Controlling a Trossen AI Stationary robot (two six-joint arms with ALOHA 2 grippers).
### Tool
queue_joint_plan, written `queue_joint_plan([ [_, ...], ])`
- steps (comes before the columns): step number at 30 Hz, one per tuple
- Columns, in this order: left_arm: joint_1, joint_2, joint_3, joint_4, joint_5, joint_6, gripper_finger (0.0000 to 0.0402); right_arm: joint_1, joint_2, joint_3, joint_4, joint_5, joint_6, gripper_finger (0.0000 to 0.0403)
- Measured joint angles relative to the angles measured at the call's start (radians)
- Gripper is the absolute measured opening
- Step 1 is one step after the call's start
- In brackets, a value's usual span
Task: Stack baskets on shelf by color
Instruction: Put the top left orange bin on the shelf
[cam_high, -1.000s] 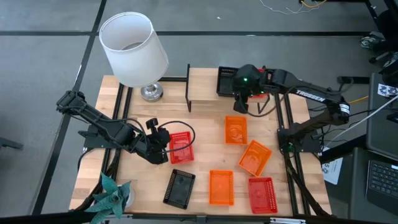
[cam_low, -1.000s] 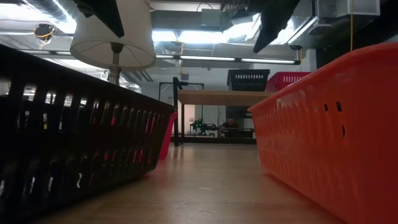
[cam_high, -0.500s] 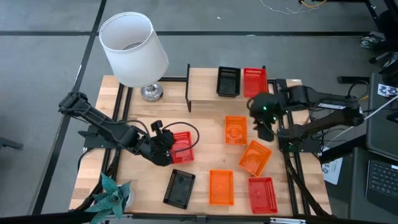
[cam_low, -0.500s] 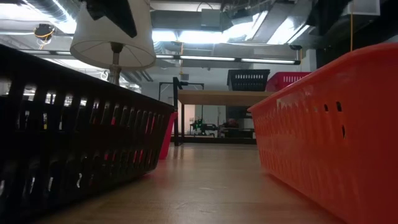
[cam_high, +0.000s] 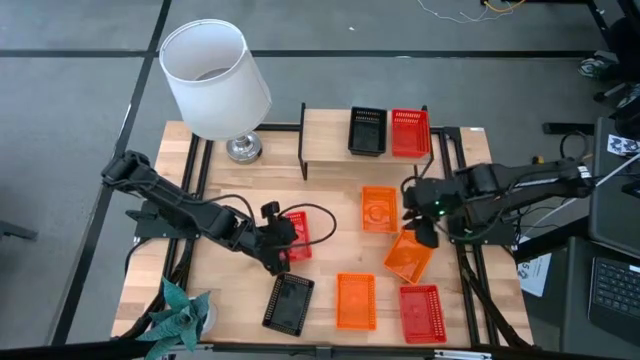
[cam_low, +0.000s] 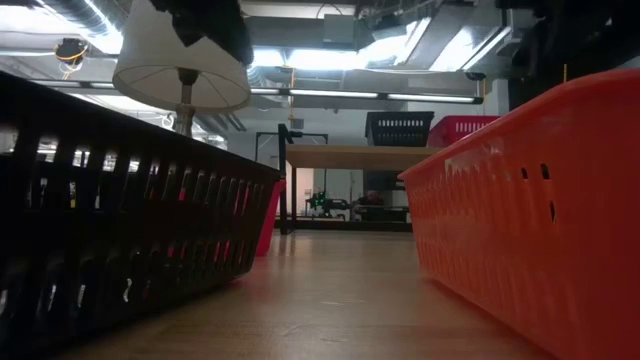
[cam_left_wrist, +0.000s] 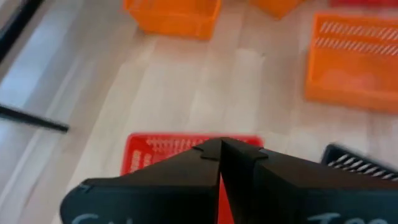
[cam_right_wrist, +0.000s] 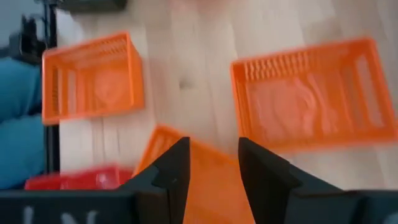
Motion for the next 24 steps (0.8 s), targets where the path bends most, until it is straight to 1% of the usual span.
queue_joint_plan([
  [2, 0.005, 0.0, -0.002, 0.001, -0.002, 0.001, 0.0, 0.002, 0.004, -0.055, 0.1, -0.002, -0.025, 0.0135],
  [3, 0.011, -0.001, -0.002, 0.009, -0.002, 0.008, 0.0, 0.002, 0.009, -0.08, 0.14, 0.008, -0.03, 0.0135],
  [4, 0.016, -0.001, -0.001, 0.008, -0.001, 0.013, 0.0, 0.003, 0.015, -0.103, 0.18, 0.039, -0.031, 0.0135],
  [6, 0.023, -0.001, -0.001, 0.004, -0.001, 0.012, 0.0, 0.003, 0.036, -0.145, 0.226, 0.143, -0.019, 0.0135],
  [9, 0.031, -0.001, -0.001, 0.005, -0.001, 0.016, 0.0, 0.001, 0.092, -0.194, 0.255, 0.334, 0.03, 0.0135],
  [10, 0.034, -0.001, -0.001, 0.005, 0.0, 0.016, 0.0, 0.001, 0.119, -0.203, 0.255, 0.381, 0.046, 0.0135],
  [12, 0.039, -0.001, -0.001, 0.006, 0.0, 0.016, 0.0, 0.001, 0.182, -0.206, 0.273, 0.441, 0.078, 0.0135],
  [16, 0.05, -0.001, -0.001, 0.005, 0.0, 0.016, 0.0, -0.008, 0.337, -0.19, 0.317, 0.455, 0.106, 0.0135],
  [20, 0.055, -0.001, -0.001, 0.005, 0.001, 0.017, 0.0, -0.029, 0.507, -0.15, 0.346, 0.406, 0.102, 0.0135],
  [22, 0.055, -0.001, -0.001, 0.005, 0.001, 0.017, 0.0, -0.03, 0.571, -0.103, 0.422, 0.376, 0.044, 0.0135],
  [24, 0.057, -0.001, -0.001, 0.005, 0.001, 0.018, 0.0, -0.021, 0.605, -0.04, 0.534, 0.323, -0.088, 0.0135],
])
